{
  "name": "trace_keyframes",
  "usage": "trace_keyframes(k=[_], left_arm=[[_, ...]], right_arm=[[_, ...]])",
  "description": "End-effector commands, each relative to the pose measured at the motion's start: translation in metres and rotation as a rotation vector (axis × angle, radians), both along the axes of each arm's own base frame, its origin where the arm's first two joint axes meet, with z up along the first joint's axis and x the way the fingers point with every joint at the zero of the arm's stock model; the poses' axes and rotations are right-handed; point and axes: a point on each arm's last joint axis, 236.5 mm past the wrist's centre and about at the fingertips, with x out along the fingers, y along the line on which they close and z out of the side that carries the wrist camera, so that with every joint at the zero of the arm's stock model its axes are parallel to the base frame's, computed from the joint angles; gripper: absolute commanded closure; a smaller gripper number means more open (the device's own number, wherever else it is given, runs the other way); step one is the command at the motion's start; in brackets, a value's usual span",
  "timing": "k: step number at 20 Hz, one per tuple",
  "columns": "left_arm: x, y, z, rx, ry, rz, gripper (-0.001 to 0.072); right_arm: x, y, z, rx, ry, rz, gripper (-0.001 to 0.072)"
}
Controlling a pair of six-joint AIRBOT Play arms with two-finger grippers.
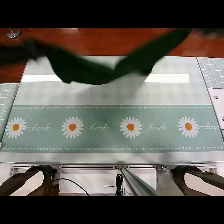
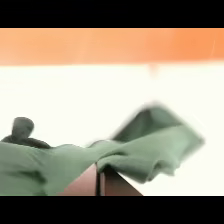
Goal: Fold the shirts.
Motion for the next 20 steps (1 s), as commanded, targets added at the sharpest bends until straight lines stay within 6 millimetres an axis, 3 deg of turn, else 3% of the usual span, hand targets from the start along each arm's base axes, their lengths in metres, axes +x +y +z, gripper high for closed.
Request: trace_keyframes(k=[1, 3, 5, 9, 13, 16, 18, 20], left_arm=[[-0.048, 0.021, 0.167, 0.181, -0.398, 0.145, 0.0687], [-0.085, 0.042, 0.218, 0.287, -0.517, 0.276, 0.0687], [-0.128, 0.049, 0.243, 0.358, -0.588, 0.337, 0.0687], [-0.211, 0.03, 0.232, 0.425, -0.576, 0.277, 0.0687], [-0.268, 0.026, 0.234, 0.452, -0.629, 0.299, 0.0687], [-0.28, 0.024, 0.231, 0.458, -0.633, 0.295, 0.0687], [-0.261, 0.026, 0.211, 0.456, -0.561, 0.279, 0.0687], [-0.227, 0.031, 0.172, 0.451, -0.424, 0.249, 0.0687]], right_arm=[[-0.074, -0.012, 0.135, -0.096, -0.325, -0.06, 0.0689], [-0.121, -0.016, 0.159, -0.151, -0.406, -0.08, 0.0689], [-0.172, -0.014, 0.18, -0.171, -0.489, -0.082, 0.0689], [-0.261, -0.012, 0.196, -0.197, -0.599, -0.1, 0.0689], [-0.311, -0.008, 0.187, -0.201, -0.593, -0.094, 0.0689], [-0.322, -0.007, 0.17, -0.214, -0.528, -0.079, 0.0689], [-0.317, -0.007, 0.161, -0.225, -0.489, -0.071, 0.0689], [-0.301, -0.008, 0.145, -0.225, -0.432, -0.065, 0.0689]])
